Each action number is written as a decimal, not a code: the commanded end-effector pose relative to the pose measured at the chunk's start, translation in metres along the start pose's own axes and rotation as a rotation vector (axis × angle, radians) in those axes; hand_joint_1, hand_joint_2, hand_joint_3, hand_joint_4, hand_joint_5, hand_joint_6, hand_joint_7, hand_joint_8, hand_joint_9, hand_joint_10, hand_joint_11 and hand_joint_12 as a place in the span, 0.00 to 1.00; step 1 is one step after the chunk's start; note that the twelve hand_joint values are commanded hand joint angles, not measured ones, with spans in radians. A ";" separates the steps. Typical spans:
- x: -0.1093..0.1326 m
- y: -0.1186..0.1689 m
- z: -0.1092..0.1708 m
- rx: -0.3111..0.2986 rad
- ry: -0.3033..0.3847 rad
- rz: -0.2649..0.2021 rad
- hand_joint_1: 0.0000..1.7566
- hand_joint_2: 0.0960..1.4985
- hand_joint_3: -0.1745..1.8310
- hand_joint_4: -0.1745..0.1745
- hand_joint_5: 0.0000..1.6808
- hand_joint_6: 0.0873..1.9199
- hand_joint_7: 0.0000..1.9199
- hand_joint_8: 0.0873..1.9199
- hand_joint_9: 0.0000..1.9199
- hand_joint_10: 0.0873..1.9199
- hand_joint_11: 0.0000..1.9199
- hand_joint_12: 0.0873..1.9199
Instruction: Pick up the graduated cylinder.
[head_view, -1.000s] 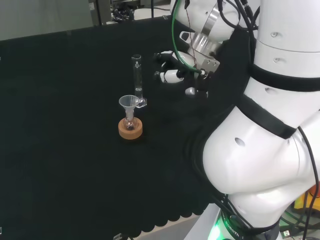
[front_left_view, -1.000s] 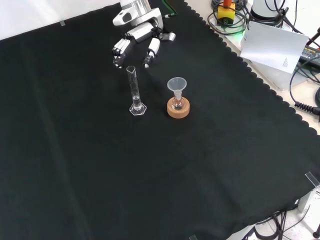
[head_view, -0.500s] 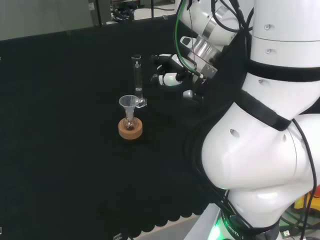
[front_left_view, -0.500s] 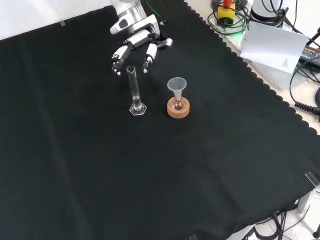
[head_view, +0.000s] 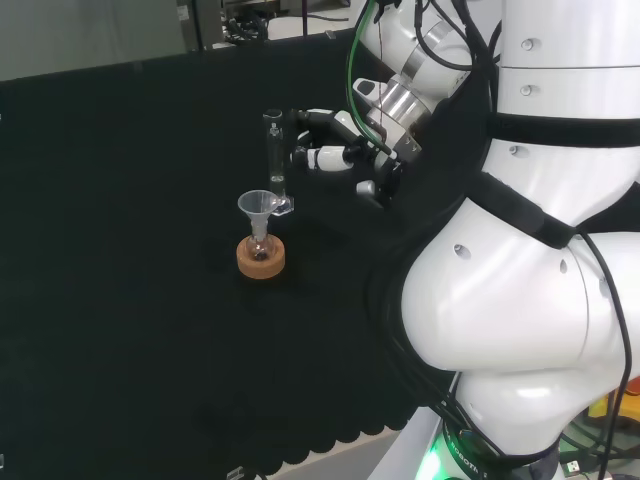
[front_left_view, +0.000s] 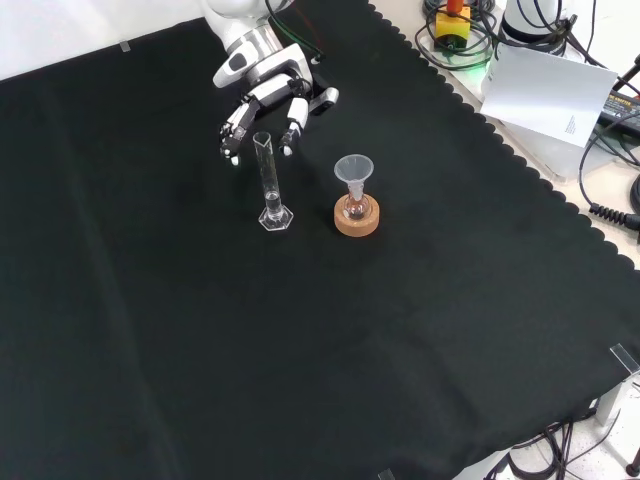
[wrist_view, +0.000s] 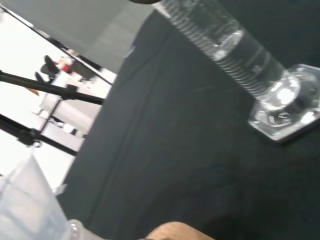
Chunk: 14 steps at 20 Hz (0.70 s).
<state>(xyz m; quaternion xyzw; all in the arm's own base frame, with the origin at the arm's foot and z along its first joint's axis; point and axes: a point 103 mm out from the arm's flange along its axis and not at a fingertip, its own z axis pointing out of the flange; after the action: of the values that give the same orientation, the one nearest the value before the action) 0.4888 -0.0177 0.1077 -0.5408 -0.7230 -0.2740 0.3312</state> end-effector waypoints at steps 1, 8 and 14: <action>0.004 0.006 0.003 -0.020 0.086 -0.048 0.57 0.65 0.00 0.38 0.31 0.00 0.15 0.31 0.28 0.28 0.16 0.67; 0.008 0.010 0.015 -0.005 0.136 -0.087 0.60 0.64 0.00 0.41 0.36 0.00 0.19 0.29 0.31 0.26 0.19 0.65; 0.013 0.016 0.026 -0.018 0.175 -0.112 0.61 0.64 0.00 0.43 0.39 0.05 0.22 0.27 0.34 0.23 0.21 0.64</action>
<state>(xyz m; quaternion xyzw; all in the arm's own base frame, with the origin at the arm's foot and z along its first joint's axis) 0.4952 0.0086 0.1028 -0.4827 -0.7201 -0.3350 0.3692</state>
